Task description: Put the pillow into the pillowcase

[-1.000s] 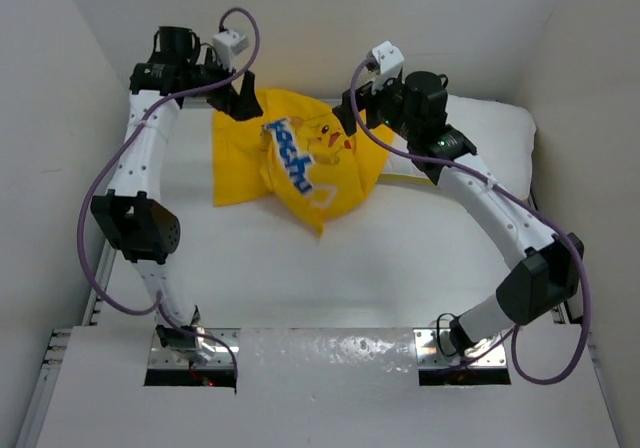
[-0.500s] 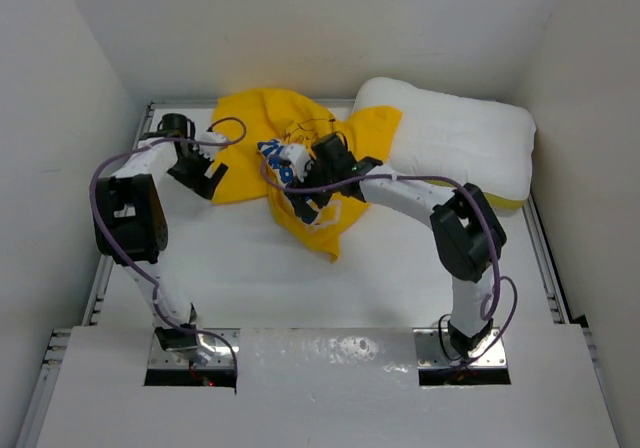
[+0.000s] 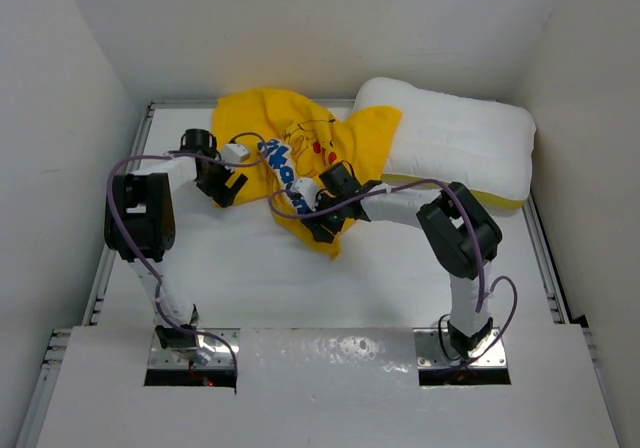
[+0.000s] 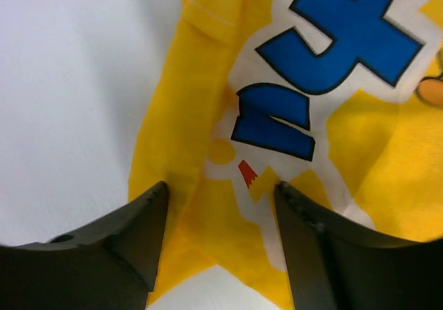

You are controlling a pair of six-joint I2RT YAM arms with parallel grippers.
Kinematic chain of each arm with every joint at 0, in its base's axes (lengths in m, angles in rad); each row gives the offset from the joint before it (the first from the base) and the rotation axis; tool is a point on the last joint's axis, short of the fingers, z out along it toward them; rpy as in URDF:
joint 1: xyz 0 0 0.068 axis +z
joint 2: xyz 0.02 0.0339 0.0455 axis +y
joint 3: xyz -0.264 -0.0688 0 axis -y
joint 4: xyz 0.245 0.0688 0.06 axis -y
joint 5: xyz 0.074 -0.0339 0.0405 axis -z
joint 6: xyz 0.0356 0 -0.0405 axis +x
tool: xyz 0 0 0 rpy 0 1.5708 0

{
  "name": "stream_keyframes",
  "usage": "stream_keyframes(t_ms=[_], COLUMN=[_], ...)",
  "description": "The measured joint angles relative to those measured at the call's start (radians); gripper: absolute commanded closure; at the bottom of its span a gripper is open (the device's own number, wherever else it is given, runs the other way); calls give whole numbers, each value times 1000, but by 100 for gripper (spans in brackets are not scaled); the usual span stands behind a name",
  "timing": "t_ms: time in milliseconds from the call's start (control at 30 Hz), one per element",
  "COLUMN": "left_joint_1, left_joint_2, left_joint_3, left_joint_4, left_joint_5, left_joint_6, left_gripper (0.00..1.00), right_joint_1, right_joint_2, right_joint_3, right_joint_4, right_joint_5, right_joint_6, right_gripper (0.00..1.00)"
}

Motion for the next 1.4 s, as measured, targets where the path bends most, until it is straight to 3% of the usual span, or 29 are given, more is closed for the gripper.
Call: stream_keyframes(t_ms=[100, 167, 200, 233, 267, 300, 467, 600, 700, 833, 933, 1033, 1133, 1233, 1400], left_joint_1=[-2, -2, -2, -5, -5, -6, 16, 117, 219, 302, 305, 288, 275, 274, 208], left_joint_2=[5, 2, 4, 8, 23, 39, 69, 55, 46, 30, -43, -140, -192, -219, -56], left_joint_3=[-24, -34, -35, -31, -22, -3, 42, 155, 410, 932, 1217, 1393, 1442, 1396, 1225], left_joint_4=[38, 57, 68, 71, 80, 77, 90, -64, -189, -299, -344, -362, -355, -277, -81], left_joint_5=[-16, -29, -42, -56, -89, -106, -169, -155, -152, -211, -220, -219, -218, -237, -339], left_joint_6=[-16, -30, -40, -56, -65, -77, -140, -206, -237, -231, -217, -211, -211, -215, -214], left_gripper=[10, 26, 58, 77, 97, 100, 100, 100, 100, 100, 100, 100, 100, 100, 100], right_joint_1=[0, 0, 0, 0, 0, 0, 1, 0, 0, 11, 19, 22, 9, -64, -274], right_joint_2=[4, -7, -15, -25, -35, -46, -88, -201, -288, -368, -488, -604, -645, -578, -208], right_joint_3=[-64, -98, -116, -134, -153, -166, -182, -184, -97, 159, 233, 245, 259, 313, 570], right_joint_4=[87, 141, 162, 183, 200, 206, 191, 179, 113, 23, 13, 6, 13, 17, 63], right_joint_5=[14, 25, 26, 25, 27, 32, 53, 67, 62, 45, 32, 27, 28, 5, -68], right_joint_6=[31, 49, 62, 72, 82, 92, 137, 162, 161, 141, 135, 140, 169, 261, 517], right_gripper=[59, 77, 88, 100, 100, 100, 100, 100, 100, 100, 100, 100, 100, 100, 100])
